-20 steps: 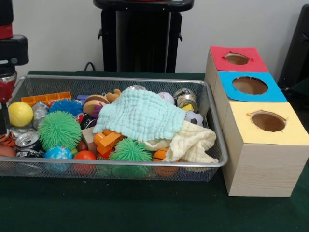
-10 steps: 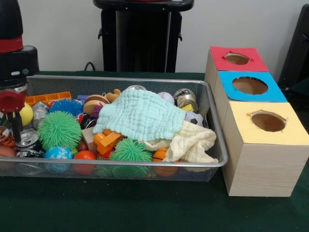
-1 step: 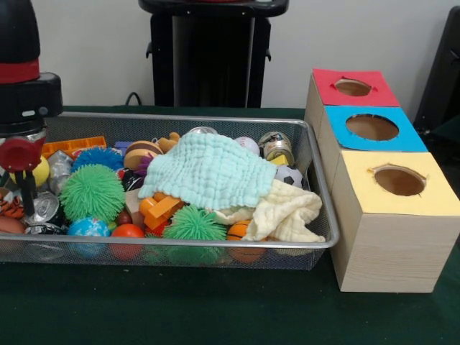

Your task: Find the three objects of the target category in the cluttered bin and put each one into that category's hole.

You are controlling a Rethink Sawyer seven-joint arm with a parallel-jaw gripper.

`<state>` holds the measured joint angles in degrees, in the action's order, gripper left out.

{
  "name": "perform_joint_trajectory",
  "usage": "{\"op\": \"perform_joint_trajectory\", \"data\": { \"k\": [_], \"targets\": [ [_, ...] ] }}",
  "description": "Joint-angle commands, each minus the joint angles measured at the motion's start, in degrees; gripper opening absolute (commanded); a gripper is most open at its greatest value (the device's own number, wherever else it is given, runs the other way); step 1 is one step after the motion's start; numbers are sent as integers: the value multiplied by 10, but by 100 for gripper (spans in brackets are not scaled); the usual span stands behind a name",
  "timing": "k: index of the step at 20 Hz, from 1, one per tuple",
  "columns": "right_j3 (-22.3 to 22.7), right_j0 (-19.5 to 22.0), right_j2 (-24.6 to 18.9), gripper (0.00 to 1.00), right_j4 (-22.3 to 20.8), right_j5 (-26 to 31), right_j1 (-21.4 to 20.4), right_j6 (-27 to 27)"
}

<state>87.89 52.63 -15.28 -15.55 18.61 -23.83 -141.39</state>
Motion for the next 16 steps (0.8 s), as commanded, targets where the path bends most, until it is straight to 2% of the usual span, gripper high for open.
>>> {"op": "perform_joint_trajectory", "data": {
  "k": [1, 9, 16],
  "targets": [
    [-4, -37, 25, 100, -23, -6, 53, -9],
    [-36, -52, 45, 100, -10, 41, 72, 4],
    [-30, -67, 65, 100, -6, 64, 55, 2]
  ]
}}
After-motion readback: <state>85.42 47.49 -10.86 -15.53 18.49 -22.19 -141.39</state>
